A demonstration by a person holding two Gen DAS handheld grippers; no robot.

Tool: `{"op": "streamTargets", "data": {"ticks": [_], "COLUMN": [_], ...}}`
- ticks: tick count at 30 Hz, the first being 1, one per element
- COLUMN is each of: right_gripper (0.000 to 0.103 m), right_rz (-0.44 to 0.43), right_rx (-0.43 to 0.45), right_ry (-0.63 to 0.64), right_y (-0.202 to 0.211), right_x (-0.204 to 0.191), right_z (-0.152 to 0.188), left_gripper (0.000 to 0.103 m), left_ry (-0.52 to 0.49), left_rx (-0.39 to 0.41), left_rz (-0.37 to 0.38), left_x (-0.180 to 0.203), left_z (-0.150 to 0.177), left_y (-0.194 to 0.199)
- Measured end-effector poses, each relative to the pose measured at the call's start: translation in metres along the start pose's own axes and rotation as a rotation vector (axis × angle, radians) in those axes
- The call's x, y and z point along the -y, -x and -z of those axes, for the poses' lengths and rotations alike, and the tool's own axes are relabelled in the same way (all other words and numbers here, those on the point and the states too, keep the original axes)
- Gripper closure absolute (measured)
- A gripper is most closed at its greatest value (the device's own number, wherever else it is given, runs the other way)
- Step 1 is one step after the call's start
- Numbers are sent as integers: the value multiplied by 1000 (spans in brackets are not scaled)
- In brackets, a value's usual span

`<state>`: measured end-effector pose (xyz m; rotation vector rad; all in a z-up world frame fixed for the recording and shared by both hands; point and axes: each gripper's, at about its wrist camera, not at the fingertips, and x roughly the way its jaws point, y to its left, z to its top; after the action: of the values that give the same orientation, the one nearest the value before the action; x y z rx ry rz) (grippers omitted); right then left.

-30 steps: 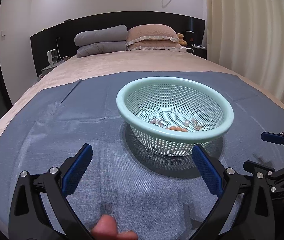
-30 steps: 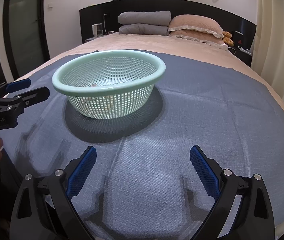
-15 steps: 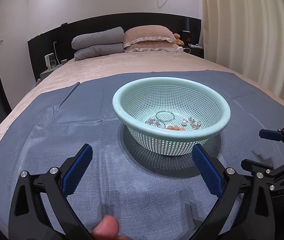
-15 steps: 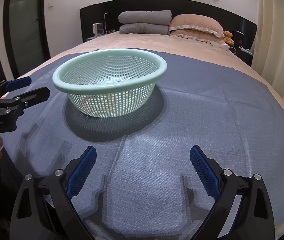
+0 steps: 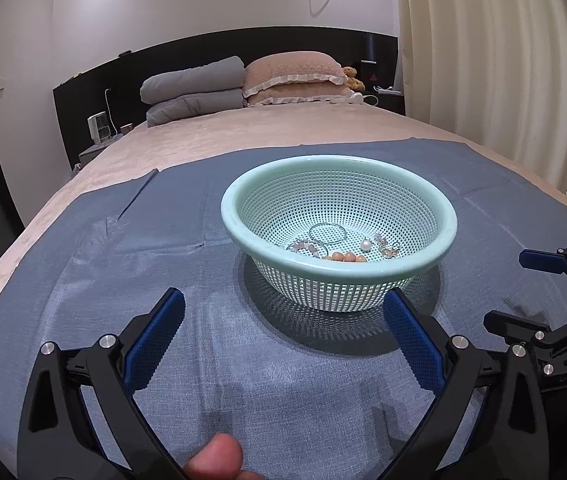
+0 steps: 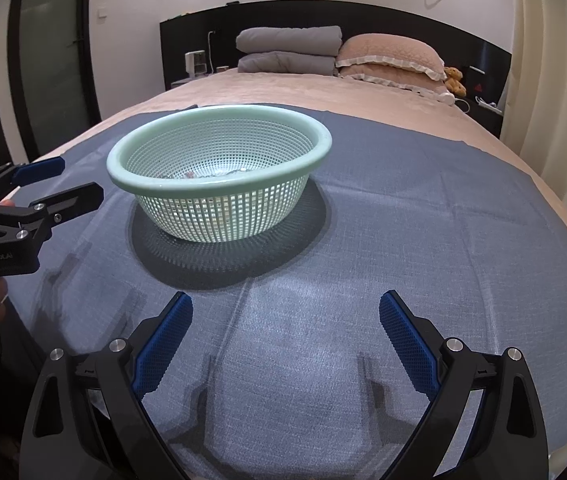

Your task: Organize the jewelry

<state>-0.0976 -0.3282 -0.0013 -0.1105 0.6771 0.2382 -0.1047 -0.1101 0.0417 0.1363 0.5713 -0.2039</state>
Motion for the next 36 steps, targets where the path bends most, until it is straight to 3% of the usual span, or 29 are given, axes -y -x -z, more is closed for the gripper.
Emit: {"op": "streamTargets", "data": {"ticks": [36], "right_gripper": [13], "right_rz": [28], "right_rx": [-2], "right_ry": [27], "right_y": [4], "right_x": [-8], "right_z": [1], "left_gripper": [6], "left_ry": [16], "left_rx": [12], "left_rz": [-17], "left_x": [-6], "left_z": [-1], "left_y": [-1]}}
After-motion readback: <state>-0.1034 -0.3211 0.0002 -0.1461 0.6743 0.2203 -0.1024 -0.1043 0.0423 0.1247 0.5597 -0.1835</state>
